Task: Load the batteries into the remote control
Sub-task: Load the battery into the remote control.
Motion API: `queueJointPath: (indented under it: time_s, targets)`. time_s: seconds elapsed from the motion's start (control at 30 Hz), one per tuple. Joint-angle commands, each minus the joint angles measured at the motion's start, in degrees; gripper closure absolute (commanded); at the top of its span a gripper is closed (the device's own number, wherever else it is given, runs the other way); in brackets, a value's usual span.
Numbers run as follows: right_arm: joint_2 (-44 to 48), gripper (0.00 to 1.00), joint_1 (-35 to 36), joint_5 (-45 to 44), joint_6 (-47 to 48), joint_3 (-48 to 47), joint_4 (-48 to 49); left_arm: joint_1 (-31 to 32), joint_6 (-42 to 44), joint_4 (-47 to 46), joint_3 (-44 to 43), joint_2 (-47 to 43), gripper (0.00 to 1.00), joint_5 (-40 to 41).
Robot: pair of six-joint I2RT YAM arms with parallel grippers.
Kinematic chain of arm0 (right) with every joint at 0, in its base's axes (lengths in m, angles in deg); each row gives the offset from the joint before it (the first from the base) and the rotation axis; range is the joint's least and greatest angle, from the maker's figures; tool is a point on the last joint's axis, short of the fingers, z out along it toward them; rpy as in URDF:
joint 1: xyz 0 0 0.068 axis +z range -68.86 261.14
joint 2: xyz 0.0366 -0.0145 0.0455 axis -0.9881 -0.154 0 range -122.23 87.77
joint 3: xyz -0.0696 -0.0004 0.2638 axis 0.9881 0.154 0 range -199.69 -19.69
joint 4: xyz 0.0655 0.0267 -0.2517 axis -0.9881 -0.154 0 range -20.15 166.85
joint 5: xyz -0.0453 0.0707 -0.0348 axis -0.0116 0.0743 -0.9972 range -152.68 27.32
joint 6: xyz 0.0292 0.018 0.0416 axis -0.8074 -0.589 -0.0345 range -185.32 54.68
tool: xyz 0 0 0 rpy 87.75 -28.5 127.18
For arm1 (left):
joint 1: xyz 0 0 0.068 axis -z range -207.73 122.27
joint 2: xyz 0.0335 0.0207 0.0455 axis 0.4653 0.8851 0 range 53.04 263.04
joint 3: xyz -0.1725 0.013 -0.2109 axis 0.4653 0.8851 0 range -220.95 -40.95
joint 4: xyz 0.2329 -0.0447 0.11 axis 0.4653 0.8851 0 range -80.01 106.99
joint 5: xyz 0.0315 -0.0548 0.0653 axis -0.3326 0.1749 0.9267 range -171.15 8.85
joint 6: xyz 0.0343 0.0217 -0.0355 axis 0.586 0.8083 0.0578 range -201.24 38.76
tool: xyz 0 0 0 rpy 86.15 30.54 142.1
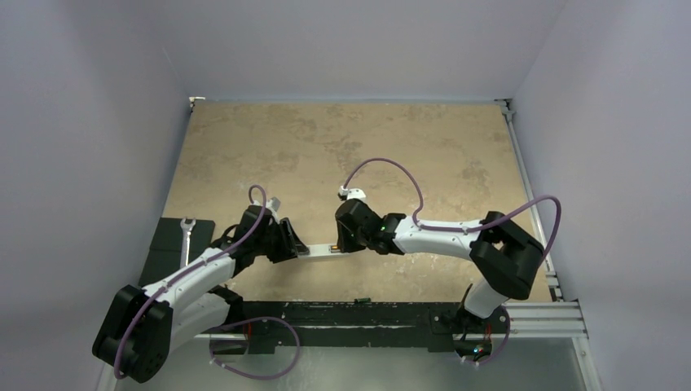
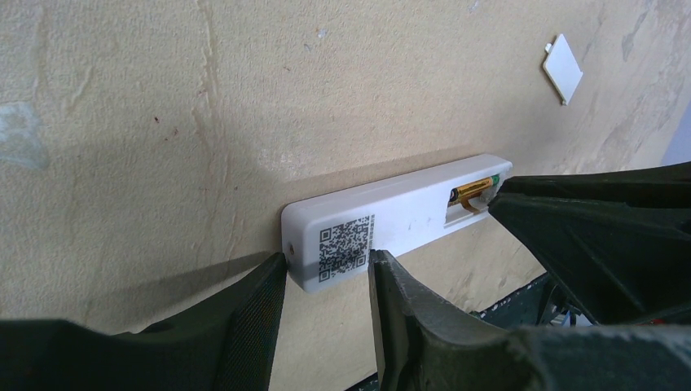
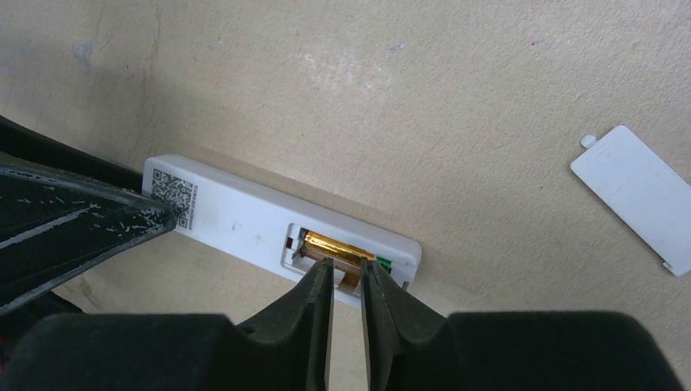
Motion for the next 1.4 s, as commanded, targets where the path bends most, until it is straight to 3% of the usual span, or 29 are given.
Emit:
queueJointPath:
  time_s: [0.0,0.47,0.83,1.37]
  targets:
    - [3.0,0.73,0.4,-2.6,1.2,-2.7,-2.0,0.0,0.7,-2.3,0.0,-0.1,0.59,-0.9]
    - [5.4,0.71,0.6,0.9,2.7,-1.0,-0.1,0.0,0.6,1.0,-2.0,-1.5,0.54,1.4]
    - [0.2,0.86,0.9,3.0,3.8,-3.0,2.1,0.0,1.2,3.8,-4.2,-2.4,0.53,2.5]
    - [-1.7,0.89,0.9,1.5,3.8,-5.0,1.8,0.0,1.3,4.7,-4.2,-3.5,0.53,2.5]
